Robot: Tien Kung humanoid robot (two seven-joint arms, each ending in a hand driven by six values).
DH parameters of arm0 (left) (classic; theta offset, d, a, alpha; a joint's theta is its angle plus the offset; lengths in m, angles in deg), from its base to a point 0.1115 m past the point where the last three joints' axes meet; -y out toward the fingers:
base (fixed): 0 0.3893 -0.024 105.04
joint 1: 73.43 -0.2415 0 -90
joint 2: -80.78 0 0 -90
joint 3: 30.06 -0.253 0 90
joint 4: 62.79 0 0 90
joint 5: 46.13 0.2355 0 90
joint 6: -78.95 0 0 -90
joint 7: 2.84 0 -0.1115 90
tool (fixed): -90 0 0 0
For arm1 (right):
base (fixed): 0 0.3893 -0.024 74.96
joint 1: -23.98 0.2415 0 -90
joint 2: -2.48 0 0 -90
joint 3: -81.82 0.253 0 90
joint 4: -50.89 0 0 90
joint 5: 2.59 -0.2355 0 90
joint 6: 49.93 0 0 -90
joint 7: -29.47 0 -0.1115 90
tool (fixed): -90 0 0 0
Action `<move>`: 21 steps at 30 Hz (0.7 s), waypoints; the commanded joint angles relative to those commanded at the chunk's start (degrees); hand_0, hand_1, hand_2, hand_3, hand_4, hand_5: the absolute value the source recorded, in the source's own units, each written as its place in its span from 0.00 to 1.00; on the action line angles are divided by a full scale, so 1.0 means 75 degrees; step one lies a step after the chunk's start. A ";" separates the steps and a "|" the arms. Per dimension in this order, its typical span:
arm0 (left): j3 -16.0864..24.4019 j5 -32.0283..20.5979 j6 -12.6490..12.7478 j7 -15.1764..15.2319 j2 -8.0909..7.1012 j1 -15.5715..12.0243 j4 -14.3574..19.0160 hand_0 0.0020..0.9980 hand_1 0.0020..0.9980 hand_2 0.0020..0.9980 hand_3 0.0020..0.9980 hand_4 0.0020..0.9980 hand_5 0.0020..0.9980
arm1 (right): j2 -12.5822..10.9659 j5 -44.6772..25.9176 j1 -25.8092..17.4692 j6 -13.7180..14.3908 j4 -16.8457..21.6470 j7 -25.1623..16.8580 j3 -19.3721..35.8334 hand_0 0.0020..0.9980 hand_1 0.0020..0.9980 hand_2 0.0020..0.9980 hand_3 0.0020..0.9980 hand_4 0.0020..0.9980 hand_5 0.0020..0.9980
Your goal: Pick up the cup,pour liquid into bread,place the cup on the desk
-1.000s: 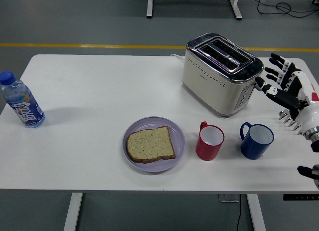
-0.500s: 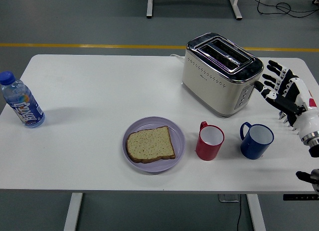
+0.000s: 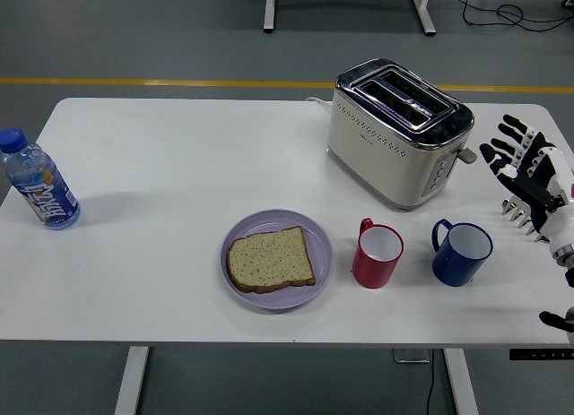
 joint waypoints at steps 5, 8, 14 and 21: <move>0.0029 0.0068 -0.0006 -0.0018 -0.0009 -0.0018 0.0001 0.69 0.70 0.71 0.56 0.25 1.00 | 0.0030 -0.0022 -0.0038 -0.0008 -0.0074 -0.0002 0.0044 0.83 0.78 0.83 0.80 0.81 0.34; -0.0026 -0.0012 -0.0011 0.0015 -0.0017 -0.0018 0.0003 0.69 0.70 0.71 0.56 0.25 1.00 | 0.0051 -0.0066 -0.0036 0.0044 -0.0167 -0.0007 0.0092 0.83 0.78 0.83 0.80 0.81 0.34; -0.0145 -0.0234 -0.0013 0.0088 -0.0017 0.0007 -0.0003 0.69 0.70 0.71 0.56 0.25 1.00 | 0.0091 -0.0140 -0.0037 0.0042 -0.0224 -0.0010 0.0107 0.82 0.77 0.82 0.79 0.82 0.35; -0.0203 -0.0336 -0.0015 0.0123 -0.0015 0.0029 -0.0003 0.69 0.70 0.71 0.56 0.25 1.00 | 0.0114 -0.0203 -0.0010 0.0059 -0.0273 -0.0051 0.0160 0.82 0.77 0.82 0.79 0.80 0.38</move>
